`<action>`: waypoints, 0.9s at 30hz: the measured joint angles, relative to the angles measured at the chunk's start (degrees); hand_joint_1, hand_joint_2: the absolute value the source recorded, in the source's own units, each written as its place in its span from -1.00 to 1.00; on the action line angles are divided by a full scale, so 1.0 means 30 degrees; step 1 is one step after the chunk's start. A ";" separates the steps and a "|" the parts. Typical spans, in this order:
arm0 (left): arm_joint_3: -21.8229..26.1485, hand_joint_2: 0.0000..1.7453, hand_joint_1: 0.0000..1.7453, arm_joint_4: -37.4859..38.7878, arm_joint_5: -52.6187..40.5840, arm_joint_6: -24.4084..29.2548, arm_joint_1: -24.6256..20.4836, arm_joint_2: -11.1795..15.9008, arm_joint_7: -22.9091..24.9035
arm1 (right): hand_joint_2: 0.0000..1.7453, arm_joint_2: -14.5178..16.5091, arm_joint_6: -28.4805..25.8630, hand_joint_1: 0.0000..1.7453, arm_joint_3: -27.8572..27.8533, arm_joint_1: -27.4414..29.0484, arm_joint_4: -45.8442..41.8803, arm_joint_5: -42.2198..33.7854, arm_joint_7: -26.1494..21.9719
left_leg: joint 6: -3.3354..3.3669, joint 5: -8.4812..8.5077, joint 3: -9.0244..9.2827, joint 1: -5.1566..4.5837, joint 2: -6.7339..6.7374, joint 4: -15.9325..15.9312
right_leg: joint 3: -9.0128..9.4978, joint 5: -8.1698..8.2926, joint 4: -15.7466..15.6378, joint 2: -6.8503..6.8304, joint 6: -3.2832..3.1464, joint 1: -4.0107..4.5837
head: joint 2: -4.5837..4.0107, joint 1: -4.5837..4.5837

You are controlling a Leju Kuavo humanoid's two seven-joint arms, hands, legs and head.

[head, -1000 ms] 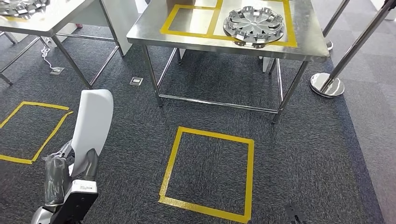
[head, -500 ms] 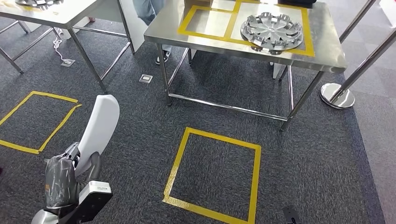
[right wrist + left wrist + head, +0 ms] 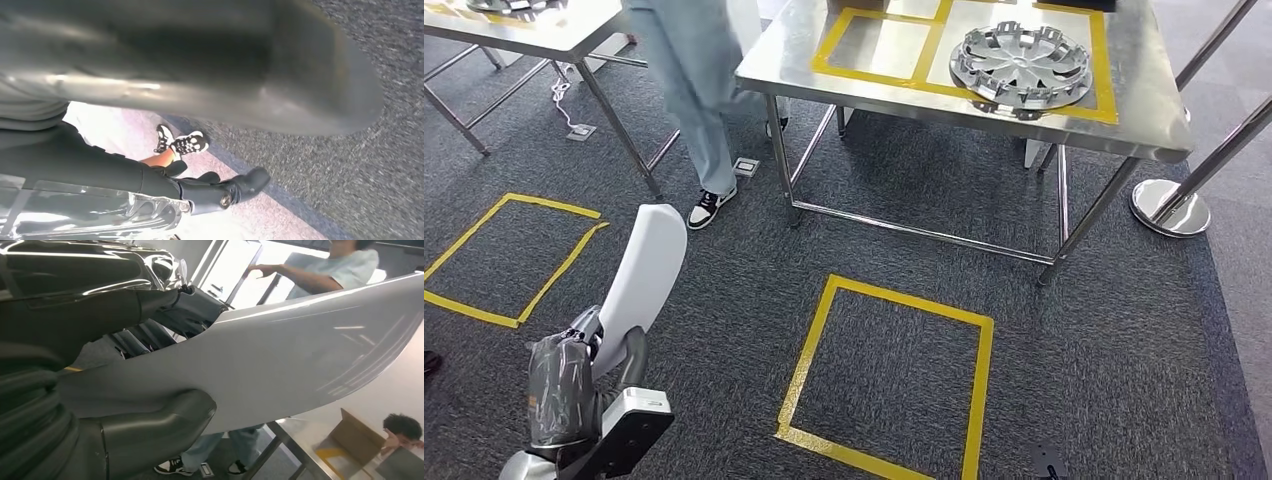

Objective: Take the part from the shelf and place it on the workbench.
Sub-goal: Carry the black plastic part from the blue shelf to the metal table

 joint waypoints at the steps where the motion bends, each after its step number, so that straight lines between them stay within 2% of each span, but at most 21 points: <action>1: 0.0002 1.00 1.00 -0.0042 -0.0002 0.0042 0.0066 0.0014 -0.0004 | -1.00 0.0029 -0.0058 -1.00 0.0000 0.0005 0.0000 -0.0002 -0.0058 | -0.0003 -0.0009 0.0050 0.0002 0.0019 -0.0098 | -0.0001 -0.0035 -0.0001 0.0015 -0.0047 0.0008 | 0.0000 -0.0002; 4: 0.0007 1.00 1.00 -0.0215 0.0007 0.0188 0.0379 0.0075 -0.0104 | -1.00 0.0148 -0.0273 -1.00 0.0000 0.0070 0.0000 -0.0038 -0.0224 | -0.0029 -0.0024 0.0137 0.0000 0.0038 -0.0286 | 0.0005 -0.0115 -0.0003 0.0020 -0.0161 0.0021 | 0.0000 -0.0007; 7: 0.0011 1.00 1.00 -0.0281 0.0033 0.0315 0.0616 0.0144 -0.0269 | -1.00 0.0259 -0.0412 -1.00 -0.0002 0.0117 0.0004 -0.0136 -0.0251 | -0.0044 -0.0046 0.0141 -0.0007 0.0042 -0.0263 | 0.0013 -0.0116 -0.0015 0.0015 -0.0178 -0.0017 | 0.0000 -0.0005; 11: 0.0017 1.00 1.00 -0.0332 0.0057 0.0397 0.0715 0.0215 -0.0313 | -1.00 0.0384 -0.0425 -1.00 -0.0015 0.0163 0.0007 -0.0173 -0.0218 | 0.0004 -0.0056 0.0130 -0.0076 0.0044 -0.0215 | 0.0052 -0.0024 -0.0082 0.0020 -0.0056 -0.0096 | 0.0000 -0.0003; 14: 0.0024 1.00 1.00 -0.0525 0.0049 0.0403 0.0719 0.0209 -0.0317 | -1.00 0.0424 -0.0425 -1.00 -0.0015 0.0154 0.0004 -0.0126 -0.0149 | 0.0071 0.0303 0.0400 0.0027 0.0153 -0.0716 | 0.0024 -0.0057 -0.0028 0.0072 0.0087 -0.0088 | 0.0000 0.0020; 16: 0.0045 1.00 1.00 -0.0634 0.0022 0.0392 0.0732 0.0184 -0.0317 | -1.00 0.0428 -0.0425 -1.00 -0.0015 0.0131 0.0000 -0.0058 -0.0120 | 0.0097 0.0578 0.0661 0.0180 0.0338 -0.1130 | -0.0621 -0.0794 0.1319 0.0083 0.0221 -0.0079 | 0.0000 0.0110; 18: 0.0062 1.00 1.00 -0.0654 -0.0009 0.0373 0.0773 0.0169 -0.0313 | -1.00 0.0404 -0.0425 -1.00 -0.0015 0.0122 0.0000 -0.0025 -0.0100 | 0.0106 0.0589 0.0696 0.0186 0.0531 -0.1174 | -0.1835 -0.1853 0.3809 0.0073 0.0437 -0.0100 | 0.0000 0.0181; 19: 0.0064 1.00 1.00 -0.0652 -0.0018 0.0364 0.0802 0.0164 -0.0313 | -1.00 0.0390 -0.0425 -1.00 -0.0015 0.0141 0.0000 -0.0022 -0.0087 | 0.0076 0.0555 0.0715 0.0193 0.0632 -0.1165 | -0.2300 -0.2099 0.4726 0.0066 0.0526 -0.0136 | -0.0002 0.0194; 20: 0.0066 1.00 1.00 -0.0652 -0.0022 0.0362 0.0822 0.0160 -0.0313 | -1.00 0.0381 -0.0425 -1.00 -0.0015 0.0163 0.0000 -0.0020 -0.0076 | 0.0025 0.0502 0.0757 0.0213 0.0731 -0.1153 | -0.2417 -0.1983 0.4942 0.0048 0.0601 -0.0181 | -0.0002 0.0192; 21: 0.0068 1.00 1.00 -0.0650 -0.0024 0.0361 0.0840 0.0159 -0.0313 | -1.00 0.0372 -0.0425 -1.00 -0.0015 0.0178 0.0000 -0.0022 -0.0071 | -0.0056 0.0424 0.0828 0.0255 0.0826 -0.1127 | -0.2130 -0.1529 0.4367 -0.0003 0.0667 -0.0233 | -0.0002 0.0192; 22: 0.0069 1.00 1.00 -0.0649 -0.0024 0.0361 0.0860 0.0159 -0.0313 | -1.00 0.0359 -0.0425 -1.00 -0.0015 0.0185 0.0000 -0.0025 -0.0071 | -0.0170 0.0297 0.0922 0.0312 0.0925 -0.1059 | -0.1468 -0.0854 0.3097 -0.0148 0.0741 -0.0298 | -0.0002 0.0192; 23: 0.0071 1.00 1.00 -0.0650 -0.0024 0.0361 0.0874 0.0160 -0.0315 | -1.00 0.0357 -0.0425 -1.00 -0.0015 0.0170 0.0002 -0.0036 -0.0071 | -0.0317 0.0139 0.0977 0.0339 0.1026 -0.0965 | -0.0765 -0.0404 0.1791 -0.0369 0.0805 -0.0308 | 0.0000 0.0208; 24: 0.0073 1.00 1.00 -0.0649 -0.0024 0.0357 0.0871 0.0164 -0.0317 | -1.00 0.0366 -0.0423 -1.00 -0.0018 0.0149 0.0004 -0.0053 -0.0078 | -0.0470 -0.0053 0.0981 0.0338 0.1110 -0.0811 | -0.0205 -0.0126 0.0756 -0.0488 0.0732 -0.0304 | 0.0000 0.0239; 25: 0.0069 1.00 1.00 -0.0647 -0.0024 0.0351 0.0853 0.0170 -0.0332 | -1.00 0.0379 -0.0419 -1.00 -0.0022 0.0137 0.0007 -0.0078 -0.0091 | -0.0597 -0.0213 0.0967 0.0311 0.1185 -0.0683 | 0.0114 -0.0086 0.0177 -0.0563 0.0585 -0.0282 | 0.0000 0.0254; 27: 0.0055 1.00 1.00 -0.0634 -0.0024 0.0335 0.0780 0.0179 -0.0363 | -1.00 0.0401 -0.0419 -1.00 -0.0034 0.0144 0.0013 -0.0116 -0.0120 | -0.0729 -0.0389 0.0938 0.0265 0.1304 -0.0578 | 0.0150 -0.0300 0.0123 -0.0376 0.0128 -0.0214 | 0.0000 0.0275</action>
